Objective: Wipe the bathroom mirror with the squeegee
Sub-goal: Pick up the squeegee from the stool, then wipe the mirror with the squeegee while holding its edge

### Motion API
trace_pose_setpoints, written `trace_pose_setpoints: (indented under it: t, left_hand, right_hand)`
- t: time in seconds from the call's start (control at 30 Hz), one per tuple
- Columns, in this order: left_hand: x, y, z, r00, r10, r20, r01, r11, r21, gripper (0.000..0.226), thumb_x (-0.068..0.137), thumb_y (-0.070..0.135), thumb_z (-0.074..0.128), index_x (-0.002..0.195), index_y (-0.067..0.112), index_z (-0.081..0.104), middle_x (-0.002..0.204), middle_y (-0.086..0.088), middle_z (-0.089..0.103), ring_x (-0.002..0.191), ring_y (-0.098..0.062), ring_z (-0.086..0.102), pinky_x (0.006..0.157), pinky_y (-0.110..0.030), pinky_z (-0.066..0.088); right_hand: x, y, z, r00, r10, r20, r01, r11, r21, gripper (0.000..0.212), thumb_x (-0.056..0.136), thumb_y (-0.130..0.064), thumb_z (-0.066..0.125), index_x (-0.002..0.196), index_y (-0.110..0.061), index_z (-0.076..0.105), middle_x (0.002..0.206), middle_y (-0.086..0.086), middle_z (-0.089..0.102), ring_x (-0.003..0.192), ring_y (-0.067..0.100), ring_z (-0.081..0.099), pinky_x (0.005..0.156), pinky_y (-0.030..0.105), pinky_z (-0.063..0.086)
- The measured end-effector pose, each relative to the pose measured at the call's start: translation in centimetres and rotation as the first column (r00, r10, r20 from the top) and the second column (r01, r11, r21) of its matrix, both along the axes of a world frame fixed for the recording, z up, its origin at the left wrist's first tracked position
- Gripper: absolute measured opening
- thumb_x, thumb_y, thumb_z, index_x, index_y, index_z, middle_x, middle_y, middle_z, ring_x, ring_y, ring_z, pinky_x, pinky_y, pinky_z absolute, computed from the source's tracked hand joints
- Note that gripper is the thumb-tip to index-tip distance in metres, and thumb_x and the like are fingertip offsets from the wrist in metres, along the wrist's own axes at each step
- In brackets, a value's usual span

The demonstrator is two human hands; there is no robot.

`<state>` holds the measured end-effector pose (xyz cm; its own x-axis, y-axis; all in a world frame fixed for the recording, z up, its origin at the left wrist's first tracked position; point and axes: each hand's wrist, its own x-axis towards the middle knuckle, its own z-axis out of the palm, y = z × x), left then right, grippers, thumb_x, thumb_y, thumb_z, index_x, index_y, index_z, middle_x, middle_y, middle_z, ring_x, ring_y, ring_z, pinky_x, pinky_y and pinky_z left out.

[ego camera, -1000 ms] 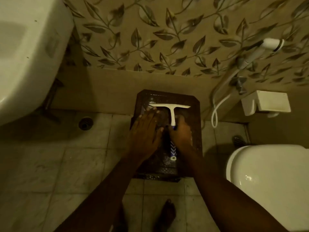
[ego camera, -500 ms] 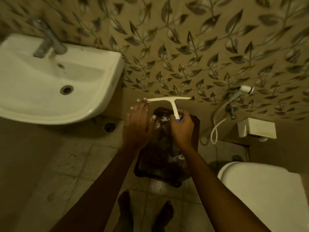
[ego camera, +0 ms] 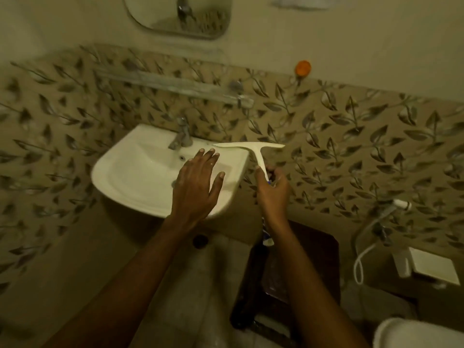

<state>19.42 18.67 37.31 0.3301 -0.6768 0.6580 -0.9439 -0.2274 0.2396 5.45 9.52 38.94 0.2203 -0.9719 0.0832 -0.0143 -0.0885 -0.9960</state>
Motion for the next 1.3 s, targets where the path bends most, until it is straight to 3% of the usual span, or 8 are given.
trace_pose_setpoints:
  t: [0.23, 0.37, 0.53, 0.77, 0.9, 1.07, 1.2, 1.3]
  left_hand:
    - [10.8, 3.2, 9.3, 0.992, 0.013, 0.122, 0.003, 0.991, -0.132, 0.037, 0.098, 0.034, 0.042, 0.125, 0.012, 0.055, 0.125, -0.004, 0.060, 0.114, -0.021, 0.054, 0.092, -0.035, 0.041]
    - [16.1, 1.7, 14.7, 0.993, -0.011, 0.117, 0.036, 0.977, -0.211, 0.042, 0.099, 0.040, 0.031, 0.117, 0.015, 0.058, 0.109, -0.003, 0.065, 0.097, -0.022, 0.059, 0.083, -0.039, 0.043]
    - [23.0, -2.2, 21.0, 0.989, 0.009, 0.149, 0.037, 0.951, -0.307, 0.037, 0.099, 0.041, 0.034, 0.110, 0.018, 0.061, 0.100, 0.000, 0.066, 0.089, -0.019, 0.060, 0.078, -0.035, 0.042]
    - [32.8, -7.7, 30.1, 0.999, -0.022, -0.050, 0.002, 0.929, -0.370, 0.040, 0.099, 0.048, 0.029, 0.108, 0.022, 0.058, 0.110, -0.001, 0.061, 0.101, -0.022, 0.056, 0.086, -0.040, 0.043]
    - [38.3, -11.1, 35.5, 0.982, -0.002, -0.189, -0.053, 0.957, -0.284, 0.045, 0.095, 0.052, 0.035, 0.124, 0.021, 0.053, 0.131, -0.006, 0.049, 0.120, -0.026, 0.045, 0.100, -0.046, 0.039]
    - [43.7, -14.8, 41.0, 0.958, 0.013, -0.286, -0.107, 0.943, -0.315, 0.054, 0.094, 0.054, 0.037, 0.133, 0.018, 0.046, 0.140, -0.011, 0.043, 0.125, -0.031, 0.042, 0.100, -0.043, 0.036]
    - [47.0, -17.5, 43.6, 0.933, -0.069, -0.353, -0.062, 0.936, -0.347, 0.060, 0.093, 0.054, 0.037, 0.138, 0.014, 0.042, 0.141, -0.012, 0.043, 0.125, -0.032, 0.044, 0.102, -0.047, 0.039]
    - [48.7, -18.9, 44.1, 0.950, -0.007, -0.311, -0.102, 0.938, -0.332, 0.058, 0.094, 0.053, 0.037, 0.136, 0.013, 0.042, 0.139, -0.012, 0.043, 0.122, -0.032, 0.045, 0.101, -0.048, 0.039]
  right_hand:
    - [10.5, 2.7, 7.5, 0.991, 0.050, 0.122, -0.030, 0.987, -0.160, 0.012, 0.094, -0.027, 0.060, 0.086, -0.020, 0.056, 0.079, 0.013, 0.063, 0.058, 0.019, 0.057, 0.040, 0.021, 0.046]
    - [15.4, 1.3, 11.9, 0.979, 0.133, 0.153, -0.095, 0.968, -0.231, 0.015, 0.096, -0.029, 0.057, 0.095, -0.014, 0.054, 0.071, 0.012, 0.060, 0.049, 0.020, 0.052, 0.040, 0.028, 0.045]
    - [20.9, -2.8, 17.8, 0.987, 0.030, 0.155, 0.042, 0.896, -0.442, 0.013, 0.098, -0.030, 0.054, 0.101, -0.017, 0.050, 0.072, 0.012, 0.062, 0.052, 0.026, 0.054, 0.048, 0.045, 0.050]
    - [26.8, -10.6, 26.5, 0.988, -0.101, 0.118, 0.153, 0.768, -0.622, 0.017, 0.098, -0.036, 0.053, 0.102, -0.021, 0.047, 0.080, 0.001, 0.063, 0.071, 0.025, 0.065, 0.063, 0.053, 0.057]
    - [30.0, -14.8, 32.5, 0.973, -0.199, 0.113, 0.221, 0.683, -0.696, 0.019, 0.099, -0.036, 0.050, 0.108, -0.020, 0.048, 0.085, -0.001, 0.065, 0.074, 0.021, 0.067, 0.061, 0.037, 0.057]
    - [33.1, -18.9, 40.0, 0.925, -0.348, 0.151, 0.324, 0.516, -0.793, 0.024, 0.102, -0.038, 0.040, 0.099, -0.018, 0.053, 0.073, -0.012, 0.055, 0.063, 0.004, 0.057, 0.049, 0.021, 0.040]
    - [35.1, -21.0, 45.1, 0.886, -0.437, 0.156, 0.362, 0.442, -0.821, 0.031, 0.103, -0.037, 0.037, 0.096, -0.012, 0.054, 0.069, -0.006, 0.053, 0.057, 0.006, 0.052, 0.046, 0.022, 0.034]
    - [36.5, -21.7, 47.8, 0.858, -0.499, 0.126, 0.350, 0.387, -0.853, 0.039, 0.103, -0.037, 0.034, 0.109, -0.004, 0.055, 0.082, 0.005, 0.060, 0.067, 0.019, 0.058, 0.051, 0.027, 0.037]
